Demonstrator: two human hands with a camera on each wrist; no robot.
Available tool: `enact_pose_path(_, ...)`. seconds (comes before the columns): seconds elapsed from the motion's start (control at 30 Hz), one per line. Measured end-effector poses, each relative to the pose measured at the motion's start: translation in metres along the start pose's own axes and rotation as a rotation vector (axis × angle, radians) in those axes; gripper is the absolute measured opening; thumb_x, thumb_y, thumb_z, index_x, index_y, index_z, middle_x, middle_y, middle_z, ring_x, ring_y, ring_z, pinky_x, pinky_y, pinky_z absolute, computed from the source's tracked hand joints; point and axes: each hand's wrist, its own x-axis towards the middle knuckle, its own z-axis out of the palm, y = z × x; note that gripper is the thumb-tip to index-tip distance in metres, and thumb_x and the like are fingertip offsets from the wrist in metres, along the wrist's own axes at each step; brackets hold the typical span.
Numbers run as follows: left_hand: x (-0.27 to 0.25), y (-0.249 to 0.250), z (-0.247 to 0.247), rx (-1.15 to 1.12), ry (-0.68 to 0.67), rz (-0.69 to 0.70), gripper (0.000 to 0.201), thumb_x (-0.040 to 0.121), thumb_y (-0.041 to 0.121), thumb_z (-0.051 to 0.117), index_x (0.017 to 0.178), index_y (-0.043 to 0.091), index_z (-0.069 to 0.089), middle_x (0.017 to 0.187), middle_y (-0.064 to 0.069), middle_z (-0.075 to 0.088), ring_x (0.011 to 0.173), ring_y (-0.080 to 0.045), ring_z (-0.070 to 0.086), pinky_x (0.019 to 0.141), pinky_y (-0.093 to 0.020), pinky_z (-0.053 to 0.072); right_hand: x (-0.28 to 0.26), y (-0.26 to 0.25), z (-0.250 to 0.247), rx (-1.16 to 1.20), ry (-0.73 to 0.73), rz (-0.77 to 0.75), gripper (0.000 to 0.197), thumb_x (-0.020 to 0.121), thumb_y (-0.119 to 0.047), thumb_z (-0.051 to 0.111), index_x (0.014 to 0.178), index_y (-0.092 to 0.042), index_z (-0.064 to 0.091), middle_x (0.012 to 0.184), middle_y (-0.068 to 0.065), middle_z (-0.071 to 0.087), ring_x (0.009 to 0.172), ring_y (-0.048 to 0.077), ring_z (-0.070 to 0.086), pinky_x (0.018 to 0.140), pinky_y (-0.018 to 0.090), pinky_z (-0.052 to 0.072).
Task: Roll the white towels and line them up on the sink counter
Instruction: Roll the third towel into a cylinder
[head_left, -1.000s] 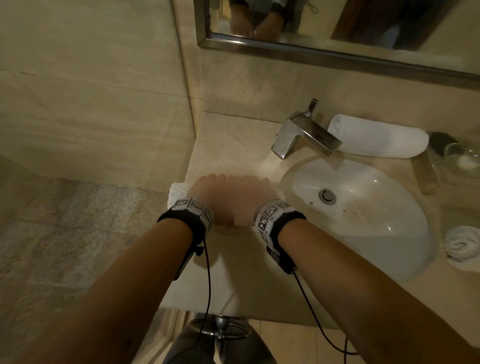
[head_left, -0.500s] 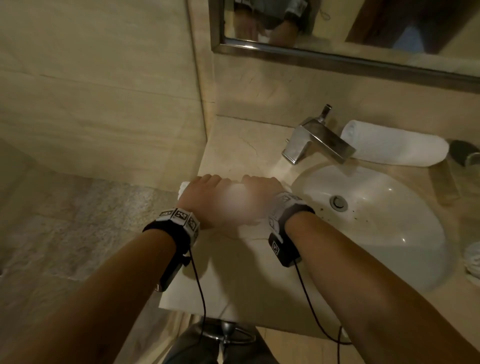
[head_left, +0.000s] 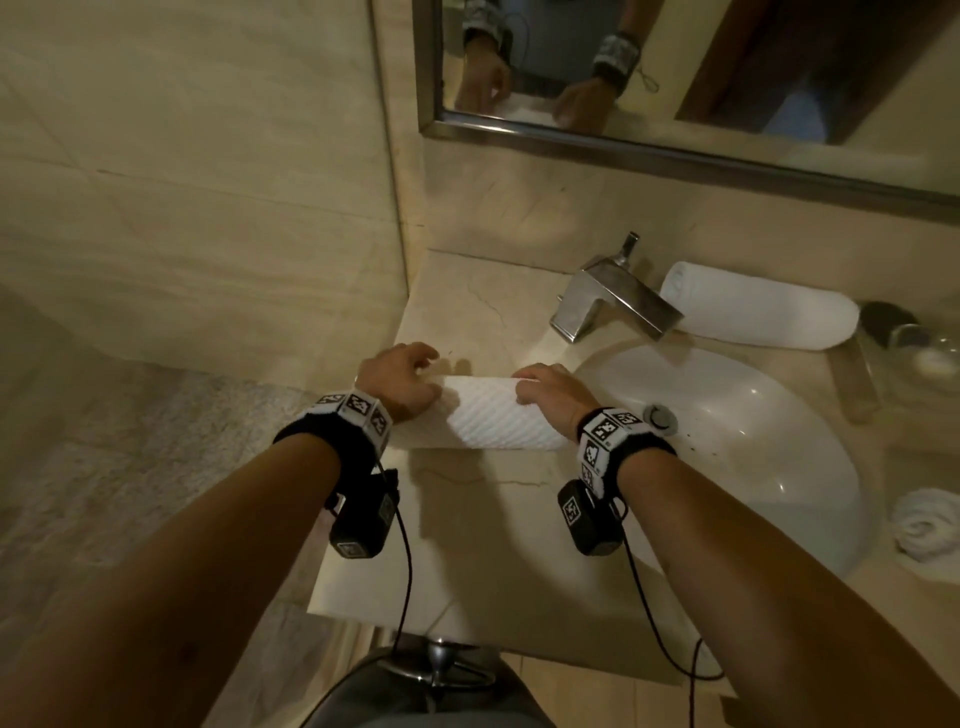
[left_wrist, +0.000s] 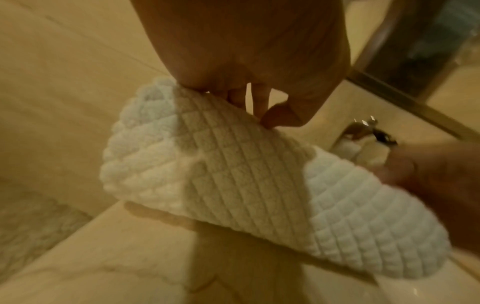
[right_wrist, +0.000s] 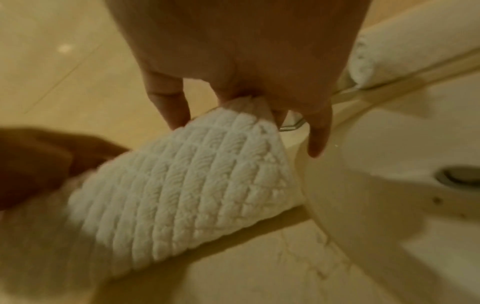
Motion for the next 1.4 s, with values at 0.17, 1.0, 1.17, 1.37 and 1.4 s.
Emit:
enact_pose_path(0.17, 0.000, -0.010, -0.010, -0.349, 0.139, -0.383, 0.070, 0.072, 0.031, 0.075, 0.133, 0.011, 0.049, 0.133, -0.012, 0.054, 0.118, -0.032, 0.053, 0.097, -0.036, 0.043, -0.006, 0.015, 0.000, 0.497, 0.069, 0.255, 0.074, 0.074, -0.045, 0.074, 0.134, -0.014, 0.046, 0.130, 0.003, 0.053, 0.111, 0.024, 0.053, 0.088, 0.033, 0.041)
enact_pose_path(1.0, 0.031, -0.027, -0.007, -1.077, -0.152, -0.716, 0.047, 0.092, 0.054, 0.044, 0.087, 0.007, 0.047, 0.082, -0.013, 0.051, 0.071, -0.026, 0.048, 0.062, -0.028, 0.036, 0.010, -0.005, 0.009, 0.883, 0.087, 0.421, 0.063, 0.050, -0.042, 0.074, 0.105, -0.013, 0.062, 0.106, 0.014, 0.067, 0.093, 0.031, 0.066, 0.082, 0.050, 0.056)
enact_pose_path(1.17, 0.065, -0.022, -0.010, -1.221, -0.052, -0.771, 0.085, 0.052, 0.061, 0.075, 0.122, 0.018, 0.053, 0.115, -0.014, 0.058, 0.095, -0.037, 0.060, 0.070, -0.046, 0.055, 0.038, -0.026, -0.005, 0.942, 0.220, 0.379, 0.070, 0.057, -0.040, 0.073, 0.119, -0.015, 0.053, 0.114, 0.011, 0.058, 0.094, 0.027, 0.060, 0.076, 0.043, 0.058)
enact_pose_path(1.37, 0.105, 0.008, -0.031, -1.322, 0.070, -0.765, 0.068, 0.071, 0.057, 0.071, 0.117, 0.012, 0.051, 0.090, -0.012, 0.057, 0.083, -0.029, 0.061, 0.072, -0.036, 0.055, 0.085, -0.057, -0.030, 0.972, 0.267, 0.321, 0.070, 0.063, -0.040, 0.070, 0.124, -0.012, 0.052, 0.116, 0.007, 0.059, 0.098, 0.024, 0.060, 0.074, 0.036, 0.057)
enact_pose_path(1.4, 0.114, 0.009, -0.032, -1.349, 0.082, -0.760, 0.069, 0.070, 0.059, 0.070, 0.116, 0.012, 0.050, 0.088, -0.012, 0.056, 0.086, -0.028, 0.061, 0.080, -0.038, 0.054, 0.093, -0.060, -0.034, 0.975, 0.263, 0.313, 0.064, 0.067, -0.038, 0.071, 0.121, -0.010, 0.053, 0.113, 0.007, 0.060, 0.094, 0.022, 0.061, 0.072, 0.036, 0.057)
